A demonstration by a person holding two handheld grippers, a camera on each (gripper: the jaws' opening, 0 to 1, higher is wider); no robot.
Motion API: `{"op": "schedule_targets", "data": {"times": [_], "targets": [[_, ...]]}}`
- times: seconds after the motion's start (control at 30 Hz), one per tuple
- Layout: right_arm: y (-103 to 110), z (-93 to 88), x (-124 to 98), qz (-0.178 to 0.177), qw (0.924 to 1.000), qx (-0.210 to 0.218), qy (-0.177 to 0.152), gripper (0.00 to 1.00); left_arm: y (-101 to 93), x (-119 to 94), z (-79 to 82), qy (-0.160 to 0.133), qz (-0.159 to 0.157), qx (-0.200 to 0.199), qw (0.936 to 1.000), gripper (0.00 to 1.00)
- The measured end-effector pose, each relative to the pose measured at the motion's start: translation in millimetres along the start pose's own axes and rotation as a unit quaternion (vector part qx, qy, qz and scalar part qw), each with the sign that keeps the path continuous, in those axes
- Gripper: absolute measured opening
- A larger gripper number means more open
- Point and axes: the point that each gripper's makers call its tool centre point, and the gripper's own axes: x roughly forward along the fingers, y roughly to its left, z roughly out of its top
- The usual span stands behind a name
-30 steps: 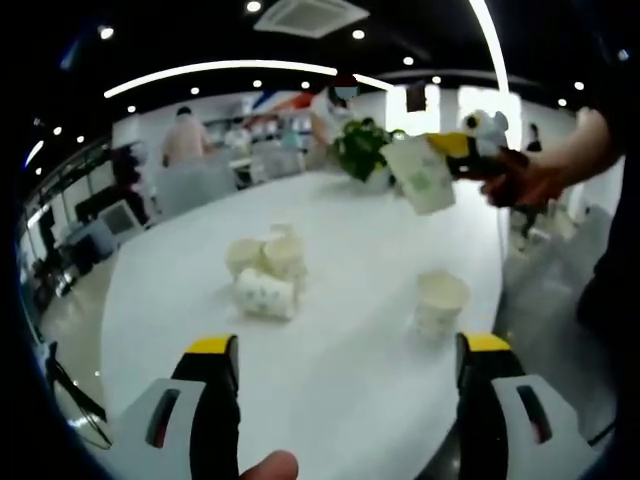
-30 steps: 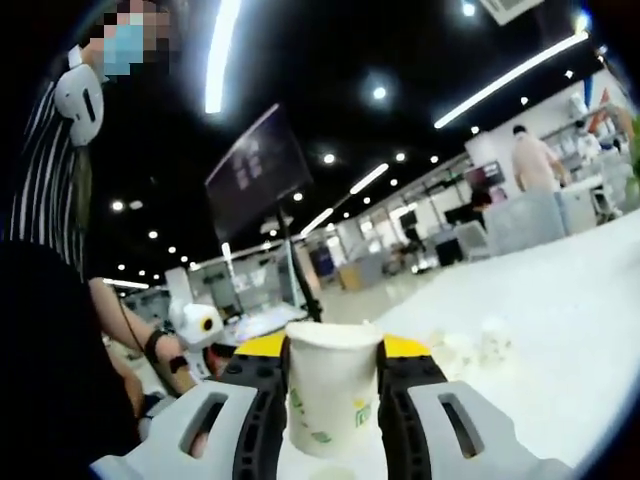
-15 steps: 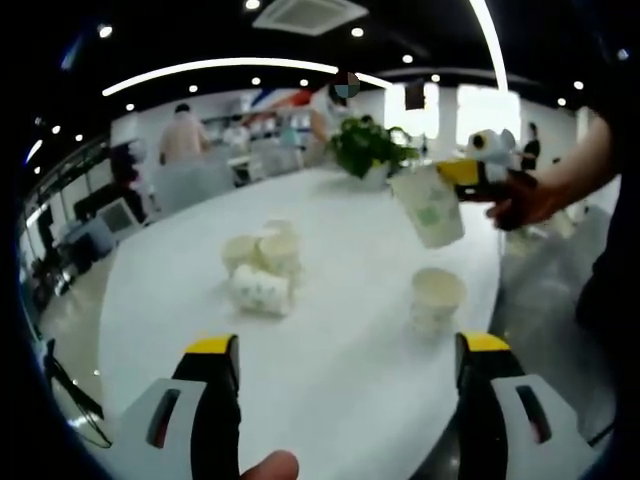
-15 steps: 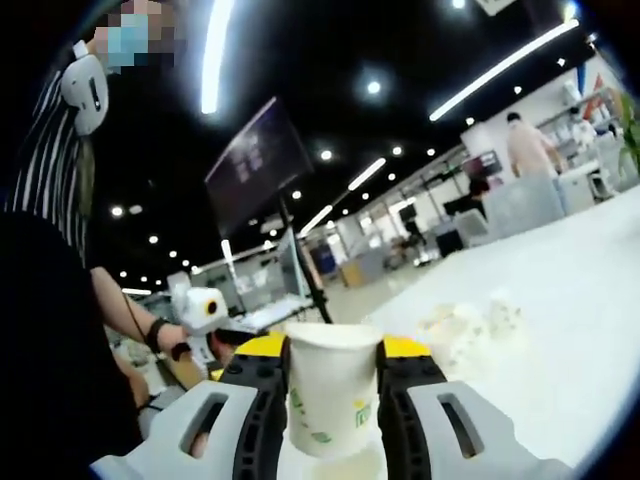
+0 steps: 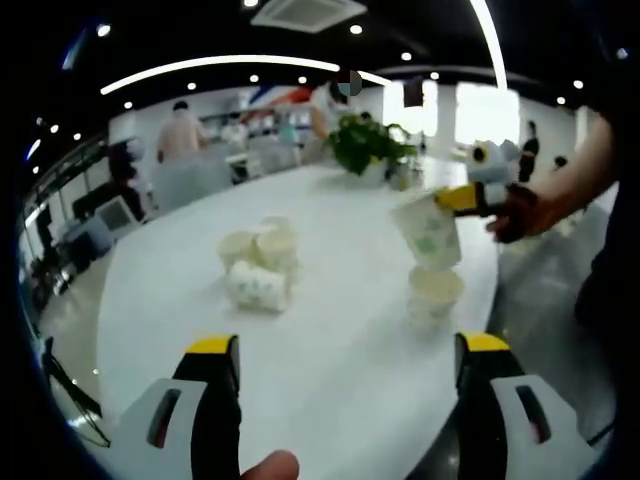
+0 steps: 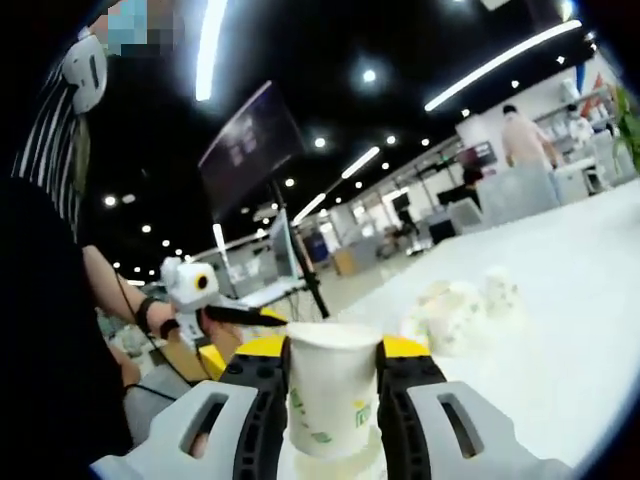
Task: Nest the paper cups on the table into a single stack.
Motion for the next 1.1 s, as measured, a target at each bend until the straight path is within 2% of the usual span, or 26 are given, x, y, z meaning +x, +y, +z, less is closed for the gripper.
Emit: {"op": "schedule_targets", "data": {"times": [0.23,1.1], "targets": [[-2,-13.4,-2,-0.007,1.0,-0.003,0.005,0.31,-0.5,-1,-3.9,0.006,0.0,-0.001,1.0,0.88],[-4,-33.2,-10,-0.023,0.9995,-0.015,0.013,0.3,-12.9,3,-9.8,0.021,-0.014,0.003,0.9997,0.87]]}}
